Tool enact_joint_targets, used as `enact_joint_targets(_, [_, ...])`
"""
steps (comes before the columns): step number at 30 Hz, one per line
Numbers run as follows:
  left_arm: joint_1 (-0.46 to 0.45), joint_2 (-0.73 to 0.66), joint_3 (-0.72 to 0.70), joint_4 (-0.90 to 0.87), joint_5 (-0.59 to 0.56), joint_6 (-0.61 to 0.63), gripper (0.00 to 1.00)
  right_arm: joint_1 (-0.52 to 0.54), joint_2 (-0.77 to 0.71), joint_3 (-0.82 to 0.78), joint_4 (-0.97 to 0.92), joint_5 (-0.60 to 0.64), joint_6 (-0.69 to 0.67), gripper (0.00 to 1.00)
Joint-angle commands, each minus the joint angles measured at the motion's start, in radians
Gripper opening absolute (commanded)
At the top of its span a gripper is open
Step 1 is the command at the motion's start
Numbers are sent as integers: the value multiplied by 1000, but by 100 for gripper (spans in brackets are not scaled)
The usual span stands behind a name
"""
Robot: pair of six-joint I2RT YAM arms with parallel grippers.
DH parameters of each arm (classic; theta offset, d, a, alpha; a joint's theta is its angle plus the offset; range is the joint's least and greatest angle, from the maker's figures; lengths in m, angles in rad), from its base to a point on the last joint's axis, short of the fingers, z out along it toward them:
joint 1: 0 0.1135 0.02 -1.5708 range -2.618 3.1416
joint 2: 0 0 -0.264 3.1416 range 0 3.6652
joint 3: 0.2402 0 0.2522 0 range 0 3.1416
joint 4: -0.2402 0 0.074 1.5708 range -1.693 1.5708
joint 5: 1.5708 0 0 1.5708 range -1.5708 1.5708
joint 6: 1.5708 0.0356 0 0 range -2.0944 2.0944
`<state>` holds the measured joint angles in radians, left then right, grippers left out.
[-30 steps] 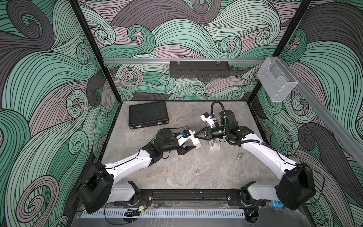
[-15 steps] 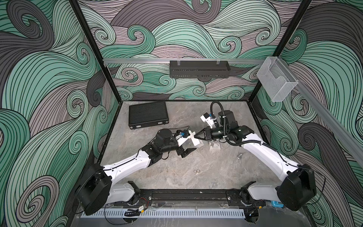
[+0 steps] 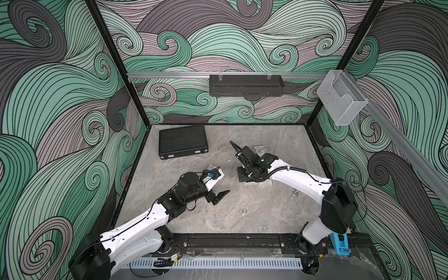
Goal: Take the rings out of the lift-off lid box
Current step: Place the jewelry box at the center of the board.
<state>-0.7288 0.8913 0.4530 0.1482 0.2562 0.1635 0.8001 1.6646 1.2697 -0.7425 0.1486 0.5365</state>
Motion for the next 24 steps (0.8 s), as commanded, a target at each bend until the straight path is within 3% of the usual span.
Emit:
enact_joint_targets(1, [3,-27,-6,-37,-14,-37,97,21,34,41,-16,159,77,0])
enact_joint_targets(9, [3,-8,-4,-38,-23,-42,97,33,135,62,41,177,158,0])
enact_joint_targets(24, [3,-5,-4,-39,-59,-55,97,31,268,105,86,142,161,0])
